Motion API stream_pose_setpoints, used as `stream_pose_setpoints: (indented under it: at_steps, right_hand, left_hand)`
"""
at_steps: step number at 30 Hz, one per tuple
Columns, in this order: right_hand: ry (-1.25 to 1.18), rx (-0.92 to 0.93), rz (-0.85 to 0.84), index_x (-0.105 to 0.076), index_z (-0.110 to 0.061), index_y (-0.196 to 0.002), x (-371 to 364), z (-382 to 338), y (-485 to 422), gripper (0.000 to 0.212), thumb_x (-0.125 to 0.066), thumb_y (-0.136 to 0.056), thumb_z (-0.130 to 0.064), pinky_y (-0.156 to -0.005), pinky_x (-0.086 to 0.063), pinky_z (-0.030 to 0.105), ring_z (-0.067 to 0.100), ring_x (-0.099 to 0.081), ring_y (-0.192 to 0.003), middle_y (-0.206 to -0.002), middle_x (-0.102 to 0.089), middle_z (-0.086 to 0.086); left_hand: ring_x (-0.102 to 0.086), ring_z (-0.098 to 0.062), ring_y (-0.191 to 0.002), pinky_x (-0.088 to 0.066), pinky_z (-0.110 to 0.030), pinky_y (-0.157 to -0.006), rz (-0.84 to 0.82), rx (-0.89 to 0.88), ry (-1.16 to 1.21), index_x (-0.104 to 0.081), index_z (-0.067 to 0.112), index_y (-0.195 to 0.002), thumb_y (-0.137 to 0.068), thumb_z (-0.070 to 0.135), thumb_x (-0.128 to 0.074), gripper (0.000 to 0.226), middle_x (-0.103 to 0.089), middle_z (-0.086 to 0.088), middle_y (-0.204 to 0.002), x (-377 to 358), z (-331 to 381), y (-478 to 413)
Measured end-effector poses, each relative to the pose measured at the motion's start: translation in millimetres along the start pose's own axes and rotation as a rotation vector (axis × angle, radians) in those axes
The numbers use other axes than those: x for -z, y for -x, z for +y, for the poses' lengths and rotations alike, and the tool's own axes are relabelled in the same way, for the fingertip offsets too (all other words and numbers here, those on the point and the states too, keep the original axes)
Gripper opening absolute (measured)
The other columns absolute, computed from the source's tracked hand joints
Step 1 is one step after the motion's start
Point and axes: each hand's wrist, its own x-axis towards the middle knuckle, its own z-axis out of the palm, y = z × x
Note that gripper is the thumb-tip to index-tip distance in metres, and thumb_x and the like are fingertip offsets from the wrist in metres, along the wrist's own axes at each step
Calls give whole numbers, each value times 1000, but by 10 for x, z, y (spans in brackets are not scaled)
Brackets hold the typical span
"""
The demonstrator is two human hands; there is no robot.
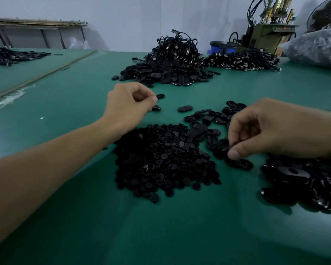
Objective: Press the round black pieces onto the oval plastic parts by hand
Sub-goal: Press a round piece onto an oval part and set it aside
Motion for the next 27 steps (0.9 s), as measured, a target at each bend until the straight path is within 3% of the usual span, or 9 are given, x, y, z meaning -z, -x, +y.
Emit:
stream_pose_setpoints:
  at_steps: [4,6,8,10,12,16,18,23,27]
  right_hand:
    - [-144,78,140,-74,-30,-82,-145,-52,-68,31,-76,-61,-53,-67,-55,25,15,-70,-67,-74,-74,-6]
    - [-227,104,205,-75,-26,-82,-248,-80,-116,16,-78,-73,-39,-70,-56,29,17,-71,-68,-75,-75,-2]
    - [-376,123,258,-76,-22,-86,-344,-117,-164,3,-75,-84,-19,-61,-56,20,9,-69,-61,-71,-75,1]
    - [-494,114,277,-75,-17,-92,-423,-145,-199,11,-71,-88,-7,-58,-53,15,4,-66,-58,-71,-75,4]
    - [-574,110,268,-74,-16,-94,-473,-176,-219,14,-69,-89,-4,-57,-52,14,4,-66,-58,-70,-75,6]
    - [-654,126,273,-75,-12,-95,-529,-220,-219,14,-68,-89,-1,-56,-51,13,4,-67,-59,-71,-75,7]
    - [-667,133,288,-75,-12,-94,-538,-215,-224,15,-68,-89,0,-57,-51,14,6,-68,-61,-72,-76,7]
    - [-662,103,322,-74,-11,-98,-563,-215,-227,14,-68,-90,-2,-57,-53,14,7,-69,-61,-73,-76,6]
    - [-327,83,433,-74,-24,-95,-570,-159,-234,11,-76,-84,-22,-63,-52,11,0,-69,-67,-77,-75,-12]
  left_hand:
    - [-64,-1,-61,-47,-11,-59,-66,-80,122,-73,24,-81,-91,21,-73,10,-73,8,-69,59,129,295]
    - [-62,0,-60,-44,-9,-58,-88,-107,169,-76,20,-84,-93,23,-70,11,-73,7,-71,81,226,381]
    - [-59,0,-61,-44,-11,-58,-123,-136,209,-77,18,-87,-94,26,-69,14,-74,6,-72,99,317,451]
    - [-60,-4,-64,-48,-19,-61,-172,-152,246,-77,20,-87,-88,30,-68,13,-75,4,-75,101,375,526]
    - [-64,-4,-68,-52,-22,-69,-197,-158,263,-77,25,-89,-82,32,-69,12,-76,5,-77,96,389,598]
    - [-64,-2,-67,-51,-21,-66,-213,-167,261,-77,27,-88,-81,31,-71,11,-76,8,-75,101,343,676]
    - [-67,-5,-67,-54,-26,-66,-237,-175,224,-78,25,-90,-82,32,-70,13,-76,6,-77,99,310,692]
    - [-64,-1,-66,-49,-17,-65,-232,-199,228,-78,24,-93,-85,27,-68,13,-76,8,-77,70,264,721]
    - [-66,-7,-67,-53,-20,-67,-159,-196,238,-75,32,-92,-85,26,-68,12,-77,10,-79,80,247,716]
